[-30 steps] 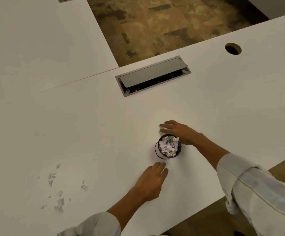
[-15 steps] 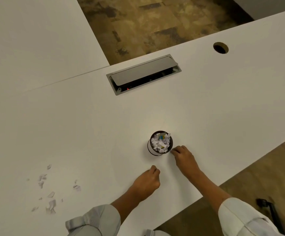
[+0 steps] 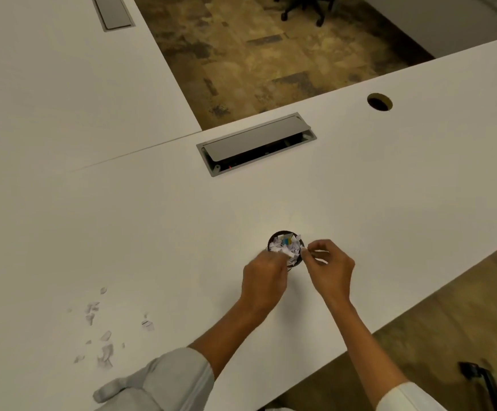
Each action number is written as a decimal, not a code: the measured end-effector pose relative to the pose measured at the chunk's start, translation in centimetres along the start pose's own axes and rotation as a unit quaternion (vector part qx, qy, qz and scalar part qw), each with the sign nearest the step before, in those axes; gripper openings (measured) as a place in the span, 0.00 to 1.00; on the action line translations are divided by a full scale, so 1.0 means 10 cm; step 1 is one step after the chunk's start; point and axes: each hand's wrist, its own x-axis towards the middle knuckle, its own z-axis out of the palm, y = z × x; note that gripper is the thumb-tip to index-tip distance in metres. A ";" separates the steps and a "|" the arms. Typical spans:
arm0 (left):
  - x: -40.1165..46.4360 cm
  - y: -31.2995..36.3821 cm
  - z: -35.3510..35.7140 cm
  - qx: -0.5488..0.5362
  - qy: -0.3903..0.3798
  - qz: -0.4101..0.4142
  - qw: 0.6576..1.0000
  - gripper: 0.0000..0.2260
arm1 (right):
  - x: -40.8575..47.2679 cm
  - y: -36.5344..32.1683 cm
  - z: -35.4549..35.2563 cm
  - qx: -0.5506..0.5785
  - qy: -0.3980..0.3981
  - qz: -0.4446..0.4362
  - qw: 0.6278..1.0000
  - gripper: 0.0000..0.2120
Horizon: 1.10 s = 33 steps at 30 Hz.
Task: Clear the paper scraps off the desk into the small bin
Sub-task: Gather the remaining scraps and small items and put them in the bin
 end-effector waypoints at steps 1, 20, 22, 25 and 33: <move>0.11 0.05 -0.05 -0.023 0.016 -0.024 0.999 0.05 | 0.04 -0.06 0.02 0.001 -0.012 -0.007 1.000 0.07; -1.01 -1.43 -0.94 -0.030 -0.025 -0.163 0.986 0.32 | -0.83 -0.41 0.77 0.004 -0.153 -0.073 0.985 0.14; -1.33 -1.75 -1.18 0.027 -0.054 -0.197 0.978 0.36 | -1.02 -0.38 1.05 -0.026 -0.231 -0.068 0.970 0.14; -1.78 -2.15 -1.54 0.098 -0.094 -0.262 0.955 0.43 | -1.23 -0.32 1.42 -0.125 -0.342 -0.033 0.931 0.20; -2.60 -2.55 -1.89 0.079 -0.095 -0.411 0.903 0.52 | -1.51 -0.40 2.20 -0.249 -0.430 -0.067 0.865 0.32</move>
